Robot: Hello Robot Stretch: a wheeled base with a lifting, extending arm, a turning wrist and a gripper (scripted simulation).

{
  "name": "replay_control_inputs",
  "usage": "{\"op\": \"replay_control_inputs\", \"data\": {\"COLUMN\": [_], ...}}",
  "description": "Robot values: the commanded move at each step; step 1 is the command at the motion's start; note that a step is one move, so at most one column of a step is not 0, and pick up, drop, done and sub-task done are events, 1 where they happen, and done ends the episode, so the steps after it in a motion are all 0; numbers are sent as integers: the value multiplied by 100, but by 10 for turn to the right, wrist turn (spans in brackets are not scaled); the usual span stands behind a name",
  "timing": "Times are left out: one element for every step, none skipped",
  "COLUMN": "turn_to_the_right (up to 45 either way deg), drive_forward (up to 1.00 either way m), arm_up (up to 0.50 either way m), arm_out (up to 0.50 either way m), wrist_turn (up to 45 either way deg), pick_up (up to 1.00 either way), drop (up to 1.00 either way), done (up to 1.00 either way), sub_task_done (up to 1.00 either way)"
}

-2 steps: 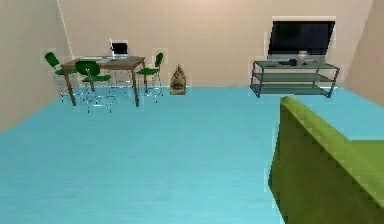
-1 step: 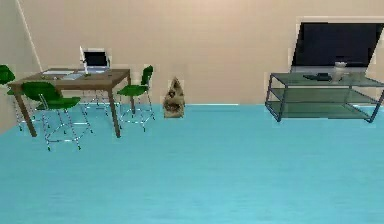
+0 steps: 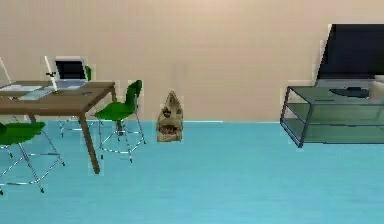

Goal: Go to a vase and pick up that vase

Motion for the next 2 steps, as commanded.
{"op": "replay_control_inputs", "data": {"turn_to_the_right": [450, 0], "drive_forward": [0, 50], "arm_up": [0, 0], "arm_out": [0, 0], "wrist_turn": [0, 0], "pick_up": [0, 0], "drop": [0, 0], "done": [0, 0], "sub_task_done": [0, 0]}}
